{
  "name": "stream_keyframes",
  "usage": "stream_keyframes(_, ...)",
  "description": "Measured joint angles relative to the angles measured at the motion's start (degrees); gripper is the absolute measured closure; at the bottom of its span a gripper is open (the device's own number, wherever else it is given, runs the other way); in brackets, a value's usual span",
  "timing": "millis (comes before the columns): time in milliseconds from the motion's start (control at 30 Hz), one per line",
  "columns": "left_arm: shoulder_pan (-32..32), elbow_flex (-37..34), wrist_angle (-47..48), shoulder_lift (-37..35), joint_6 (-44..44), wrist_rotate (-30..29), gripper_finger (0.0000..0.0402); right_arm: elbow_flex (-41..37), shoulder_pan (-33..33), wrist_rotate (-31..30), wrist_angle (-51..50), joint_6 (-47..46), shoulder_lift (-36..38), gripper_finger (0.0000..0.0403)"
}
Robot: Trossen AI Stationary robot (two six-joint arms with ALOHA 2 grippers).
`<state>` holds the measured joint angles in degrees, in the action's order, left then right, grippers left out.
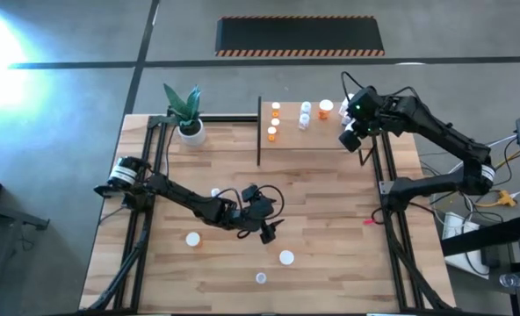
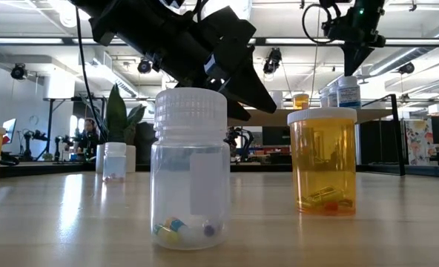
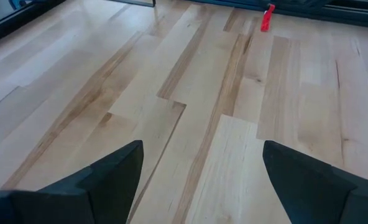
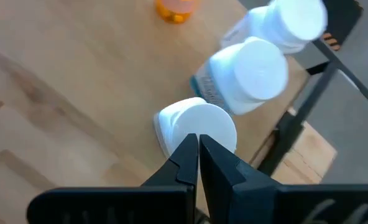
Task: Pick and place medicine bottles onto shelf by color
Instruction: Adjust the white pill bottles on the shelf, then put the big orange pill bottle on the shelf aligned with the other big orange pill bottle
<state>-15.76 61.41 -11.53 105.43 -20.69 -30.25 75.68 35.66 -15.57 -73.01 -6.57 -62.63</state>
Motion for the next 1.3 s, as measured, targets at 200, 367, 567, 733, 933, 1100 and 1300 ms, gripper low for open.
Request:
stream_keyframes(200, -0.03, 0.00, 0.00, 0.00, -0.02, -0.01, 0.0088, -0.04, 1.47, -4.43, 0.16, 2.69, -0.17, 0.0394)
stream_keyframes(367, -0.03, 0.00, 0.00, 0.00, -0.02, 0.00, 0.0088, -0.04, 1.49, -4.55, 3.23, 4.70, 0.76, 0.0394)
stream_keyframes(567, -0.03, -0.02, 0.00, 0.00, 0.02, -0.01, 0.0088, 0.83, -0.36, -2.41, 4.95, 5.64, 3.28, 0.0394)
stream_keyframes(733, -0.35, -0.04, 2.66, -0.48, -0.92, -4.37, 0.0088, -1.45, -9.10, 4.12, 7.43, 3.10, 6.09, 0.0394)
stream_keyframes(933, -2.45, -0.05, 12.09, -3.55, -2.74, -9.28, 0.0088, -10.39, -27.37, 4.65, 17.06, -1.28, 9.26, 0.0394)
stream_keyframes(1100, -5.36, -0.07, 17.80, -4.17, -2.96, -9.16, 0.0088, -21.19, -42.59, 5.31, 32.40, -3.51, 9.61, 0.0394)
stream_keyframes(1300, -7.76, -3.25, 19.76, -4.17, -6.28, -8.89, 0.0088, -30.25, -55.94, 7.61, 49.64, -5.45, 4.14, 0.0386)
